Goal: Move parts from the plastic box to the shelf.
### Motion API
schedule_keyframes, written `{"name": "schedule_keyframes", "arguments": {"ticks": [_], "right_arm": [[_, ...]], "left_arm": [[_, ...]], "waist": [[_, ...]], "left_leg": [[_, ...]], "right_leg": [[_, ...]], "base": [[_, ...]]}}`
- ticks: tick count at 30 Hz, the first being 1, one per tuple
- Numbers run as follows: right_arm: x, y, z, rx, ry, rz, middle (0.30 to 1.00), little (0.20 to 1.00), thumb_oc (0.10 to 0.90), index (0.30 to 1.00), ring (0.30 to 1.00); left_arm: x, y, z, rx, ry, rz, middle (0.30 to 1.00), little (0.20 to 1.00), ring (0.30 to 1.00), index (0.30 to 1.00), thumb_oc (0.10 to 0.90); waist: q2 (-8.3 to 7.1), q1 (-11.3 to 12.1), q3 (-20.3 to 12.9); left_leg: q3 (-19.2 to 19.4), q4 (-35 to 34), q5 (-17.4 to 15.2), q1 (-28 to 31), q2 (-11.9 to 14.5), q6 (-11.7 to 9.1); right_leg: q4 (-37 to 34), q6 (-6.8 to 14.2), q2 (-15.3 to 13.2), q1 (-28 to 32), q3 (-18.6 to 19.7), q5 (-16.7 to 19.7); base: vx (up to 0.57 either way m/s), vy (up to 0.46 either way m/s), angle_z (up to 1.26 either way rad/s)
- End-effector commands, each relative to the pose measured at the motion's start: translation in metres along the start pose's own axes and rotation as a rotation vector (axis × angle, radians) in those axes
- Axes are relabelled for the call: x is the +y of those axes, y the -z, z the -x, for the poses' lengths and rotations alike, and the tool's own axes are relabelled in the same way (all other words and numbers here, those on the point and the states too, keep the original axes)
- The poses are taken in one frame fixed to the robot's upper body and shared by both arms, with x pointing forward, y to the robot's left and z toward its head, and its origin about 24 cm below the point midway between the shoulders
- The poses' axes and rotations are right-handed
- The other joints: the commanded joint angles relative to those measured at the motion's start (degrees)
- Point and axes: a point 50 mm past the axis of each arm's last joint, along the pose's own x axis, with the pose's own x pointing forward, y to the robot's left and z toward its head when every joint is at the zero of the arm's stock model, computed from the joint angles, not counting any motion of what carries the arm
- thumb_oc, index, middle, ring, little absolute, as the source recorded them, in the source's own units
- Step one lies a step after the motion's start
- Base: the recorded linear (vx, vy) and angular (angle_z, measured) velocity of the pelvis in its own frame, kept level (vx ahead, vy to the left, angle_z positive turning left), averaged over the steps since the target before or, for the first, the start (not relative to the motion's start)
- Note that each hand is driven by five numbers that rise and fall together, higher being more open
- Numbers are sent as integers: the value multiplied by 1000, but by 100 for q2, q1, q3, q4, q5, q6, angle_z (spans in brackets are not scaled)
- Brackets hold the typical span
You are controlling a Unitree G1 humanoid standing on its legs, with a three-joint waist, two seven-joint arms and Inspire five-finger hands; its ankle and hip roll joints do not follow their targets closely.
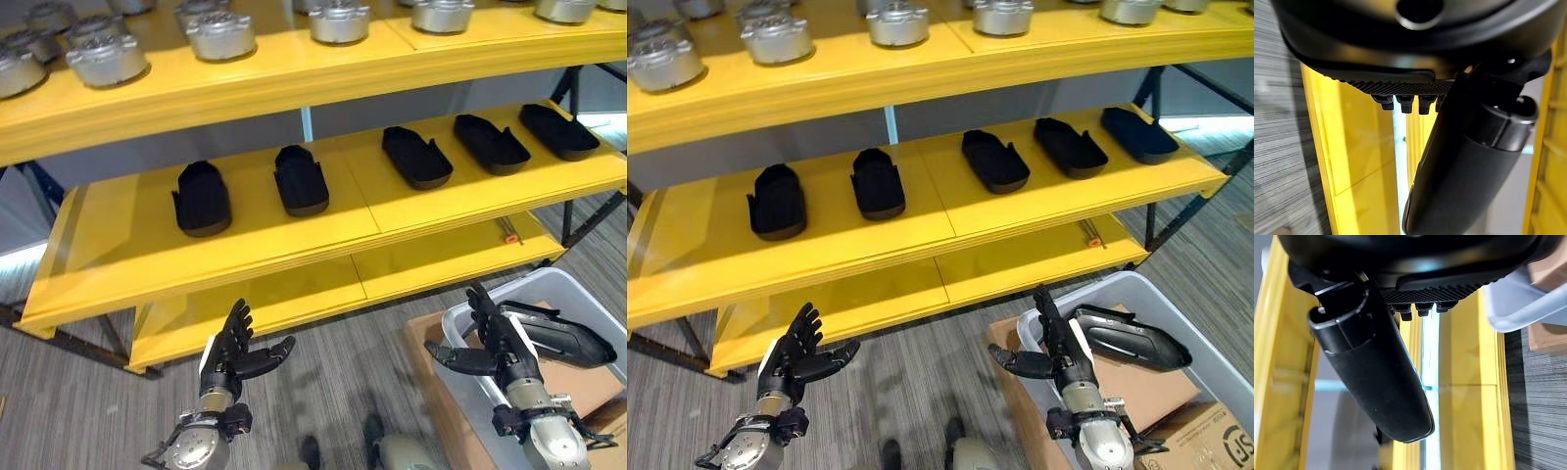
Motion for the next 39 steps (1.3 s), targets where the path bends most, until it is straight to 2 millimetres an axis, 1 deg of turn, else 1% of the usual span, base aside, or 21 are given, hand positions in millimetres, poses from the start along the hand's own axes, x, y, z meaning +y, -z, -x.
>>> {"name": "schedule_keyframes", "arguments": {"ticks": [1,3,5,7,11,13,14,15,16,18,19,20,21,22,24,25,29,30,35,37,39], "right_arm": [[-6,-38,-13,-218,24,-20,1000,1000,900,1000,1000],[-7,-35,-10,-207,38,-29,1000,1000,900,1000,1000],[-7,-34,-10,-201,39,-29,1000,1000,900,1000,1000],[-6,-32,-8,-198,41,-38,1000,1000,900,1000,1000],[-6,-33,-8,-203,52,-53,1000,1000,900,1000,1000],[-5,-34,-8,-212,55,-62,1000,1000,900,1000,1000],[-5,-34,-8,-213,54,-63,1000,1000,900,1000,1000],[-4,-36,-10,-221,52,-62,1000,1000,900,1000,1000],[-2,-39,-12,-235,48,-60,1000,1000,900,1000,1000],[2,-42,-16,-255,38,-65,1000,1000,900,1000,1000],[2,-42,-16,-255,37,-64,1000,1000,900,1000,1000],[5,-41,-17,-247,29,-57,1000,1000,900,1000,1000],[7,-38,-18,-231,24,-56,1000,1000,900,1000,1000],[7,-38,-18,-230,23,-56,1000,1000,900,1000,1000],[7,-38,-18,-224,24,-50,1000,1000,900,1000,1000],[6,-37,-16,-219,24,-53,1000,1000,900,1000,1000],[2,-35,-11,-205,26,-50,1000,1000,900,1000,1000],[-1,-35,-8,-203,26,-43,1000,1000,900,1000,1000],[-7,-36,-5,-202,34,-35,1000,1000,900,1000,1000],[-10,-39,-5,-214,33,-30,1000,1000,900,1000,1000],[-10,-40,-4,-216,32,-29,1000,1000,900,1000,1000]], "left_arm": [[7,-48,-9,-255,13,-9,1000,1000,1000,1000,900],[8,-46,-9,-249,9,-12,1000,1000,1000,1000,900],[8,-46,-9,-248,8,-18,1000,1000,1000,1000,900],[12,-48,-9,-250,0,-40,1000,1000,1000,1000,900],[11,-51,-13,-259,14,-65,1000,1000,1000,1000,900],[10,-54,-16,-270,22,-83,1000,1000,1000,1000,900],[10,-54,-17,-271,21,-84,1000,1000,1000,1000,900],[11,-57,-18,-282,16,-93,1000,1000,1000,1000,900],[12,-61,-19,-294,13,-104,1000,1000,1000,1000,900],[15,-64,-19,-306,-9,-113,1000,1000,1000,1000,900],[15,-64,-19,-306,-9,-113,1000,1000,1000,1000,900],[18,-64,-16,-303,-23,-110,1000,1000,1000,1000,900],[19,-62,-13,-298,-35,-99,1000,1000,1000,1000,900],[19,-62,-13,-298,-35,-99,1000,1000,1000,1000,900],[23,-61,-11,-289,-56,-96,1000,1000,1000,1000,900],[25,-58,-9,-275,-61,-102,1000,1000,1000,1000,900],[25,-53,-7,-261,-60,-94,1000,1000,1000,1000,900],[24,-52,-6,-255,-57,-86,1000,1000,1000,1000,900],[21,-49,-5,-242,-42,-73,1000,1000,1000,1000,900],[19,-49,-6,-243,-27,-73,1000,1000,1000,1000,900],[18,-49,-6,-244,-23,-70,1000,1000,1000,1000,900]], "waist": [[-157,-102,-367],[-169,-181,-367],[-168,-207,-365],[-198,-298,-337],[-238,-430,-275],[-270,-584,-164],[-274,-563,-172],[-284,-558,-103],[-266,-521,-22],[-187,-313,24],[-187,-316,26],[-144,-223,-26],[-199,-196,-82],[-201,-186,-82],[-292,-164,-145],[-345,-169,-179],[-387,-196,-298],[-367,-238,-344],[-263,-334,-365],[-197,-395,-355],[-169,-409,-351]], "left_leg": [[-209,-207,92,-137,31,-106],[27,-207,1,-68,11,-49],[106,-207,-36,-41,-4,-23],[384,-207,-132,39,-26,56],[537,-207,-192,92,-48,116],[763,-207,-255,121,-48,177],[787,-207,-235,100,-43,170],[915,-207,-232,91,-16,180],[1037,-207,-251,102,24,186],[1347,-204,-284,108,152,154],[1343,-204,-284,109,152,154],[1559,-207,-457,245,236,93],[1766,-207,-534,359,245,75],[1779,-207,-537,363,241,78],[1916,-195,-596,471,248,36],[1953,-191,-605,497,260,5],[2037,-172,-565,625,403,-122],[2060,-164,-534,667,526,-203],[2080,-155,-412,705,774,-369],[2110,-79,-307,666,978,-502],[2108,-65,-281,654,1028,-539]], "right_leg": [[-922,379,-189,920,209,122],[-989,482,-233,857,429,239],[-997,521,-244,830,517,278],[-887,635,-259,698,781,340],[-693,701,-238,564,977,350],[-520,828,-192,332,1155,502],[-521,823,-183,301,1178,527],[-397,860,-174,146,1086,587],[-268,874,-233,54,756,550],[-133,698,-675,86,-597,415],[-134,698,-676,89,-600,415],[-163,737,-1058,240,-1247,401],[-343,817,-1230,301,-1315,672],[-356,823,-1230,303,-1302,686],[-702,966,-1405,400,-1340,1039],[-904,958,-1334,495,-1320,1005],[-1207,949,-1151,676,-1216,971],[-1270,898,-1029,743,-1200,850],[-1193,745,-802,793,-1159,589],[-1143,640,-648,784,-1133,440],[-1133,603,-603,781,-1125,396]], "base": [[27,149,-55],[18,147,-51],[1,112,-49],[-11,198,-60],[-14,110,-45],[-63,117,-40],[-96,36,-52],[-101,28,-71],[-120,53,-91],[-62,39,-117],[66,31,-134],[130,-30,-101],[129,-26,-122],[83,-81,-107],[113,-172,-84],[102,-172,-49],[121,-173,-60],[120,-184,-36],[87,-168,-10],[86,-192,-4],[40,-103,3]]}}
